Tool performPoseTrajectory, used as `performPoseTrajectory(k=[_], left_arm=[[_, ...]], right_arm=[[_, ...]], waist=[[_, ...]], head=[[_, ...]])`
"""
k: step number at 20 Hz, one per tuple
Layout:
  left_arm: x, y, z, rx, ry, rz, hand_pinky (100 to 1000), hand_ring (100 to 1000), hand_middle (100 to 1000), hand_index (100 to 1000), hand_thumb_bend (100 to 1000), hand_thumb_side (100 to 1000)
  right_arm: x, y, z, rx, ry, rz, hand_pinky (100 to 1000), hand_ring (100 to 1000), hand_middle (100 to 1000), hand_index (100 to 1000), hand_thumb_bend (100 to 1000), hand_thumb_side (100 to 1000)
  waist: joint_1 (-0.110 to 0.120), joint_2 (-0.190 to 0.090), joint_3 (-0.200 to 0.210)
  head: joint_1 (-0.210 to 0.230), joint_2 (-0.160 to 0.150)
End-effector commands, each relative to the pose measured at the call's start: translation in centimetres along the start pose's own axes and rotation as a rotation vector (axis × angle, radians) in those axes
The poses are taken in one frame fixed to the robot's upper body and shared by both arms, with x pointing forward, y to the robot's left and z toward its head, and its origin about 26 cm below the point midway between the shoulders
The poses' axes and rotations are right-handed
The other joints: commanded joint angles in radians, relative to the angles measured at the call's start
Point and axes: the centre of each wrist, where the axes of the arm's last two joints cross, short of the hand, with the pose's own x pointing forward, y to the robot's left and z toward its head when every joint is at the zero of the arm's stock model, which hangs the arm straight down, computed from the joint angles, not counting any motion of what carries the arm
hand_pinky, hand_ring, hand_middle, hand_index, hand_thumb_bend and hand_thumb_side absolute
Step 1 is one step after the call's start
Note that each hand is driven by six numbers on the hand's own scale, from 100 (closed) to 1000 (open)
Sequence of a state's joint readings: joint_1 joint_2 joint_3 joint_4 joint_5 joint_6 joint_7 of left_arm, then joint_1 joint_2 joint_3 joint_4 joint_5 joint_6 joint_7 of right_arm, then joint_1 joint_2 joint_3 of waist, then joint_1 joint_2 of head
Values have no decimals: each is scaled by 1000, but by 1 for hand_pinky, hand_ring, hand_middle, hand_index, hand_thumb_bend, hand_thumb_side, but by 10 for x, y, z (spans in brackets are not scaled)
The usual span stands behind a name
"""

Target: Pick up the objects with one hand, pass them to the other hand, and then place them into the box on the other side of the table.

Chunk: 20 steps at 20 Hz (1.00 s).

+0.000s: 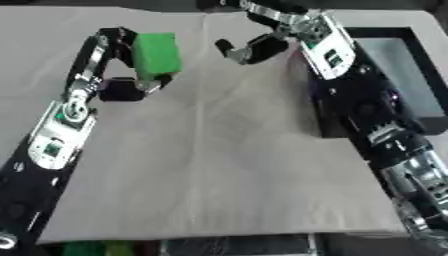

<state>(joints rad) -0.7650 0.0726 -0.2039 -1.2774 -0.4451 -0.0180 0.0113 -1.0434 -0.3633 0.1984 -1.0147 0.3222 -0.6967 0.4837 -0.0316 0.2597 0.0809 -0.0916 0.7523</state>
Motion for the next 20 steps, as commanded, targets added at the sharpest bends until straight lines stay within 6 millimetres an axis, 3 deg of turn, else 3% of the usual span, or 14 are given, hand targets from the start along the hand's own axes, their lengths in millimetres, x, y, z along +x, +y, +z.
performPoseTrajectory(k=[1,8,14,20], left_arm=[[10,-1,-7,-2,-21,22,505,418,409,483,100,100],[14,-10,-8,3,-9,81,478,390,378,476,100,100],[15,-13,-9,25,-4,105,466,379,368,468,100,100],[18,-17,-11,49,-7,102,450,365,355,456,100,100]], right_arm=[[2,-16,-2,69,-79,85,980,924,891,902,100,173],[3,-16,-5,121,-93,92,991,914,876,900,100,196],[5,-19,13,186,-113,89,1000,925,889,915,100,209],[10,-24,14,240,-144,65,1000,930,891,924,100,241]], waist=[[1,-25,1],[-1,-22,6],[-4,-22,7],[-6,-21,8]], head=[[-7,-16],[-18,-24],[-25,-27],[-24,-10]])
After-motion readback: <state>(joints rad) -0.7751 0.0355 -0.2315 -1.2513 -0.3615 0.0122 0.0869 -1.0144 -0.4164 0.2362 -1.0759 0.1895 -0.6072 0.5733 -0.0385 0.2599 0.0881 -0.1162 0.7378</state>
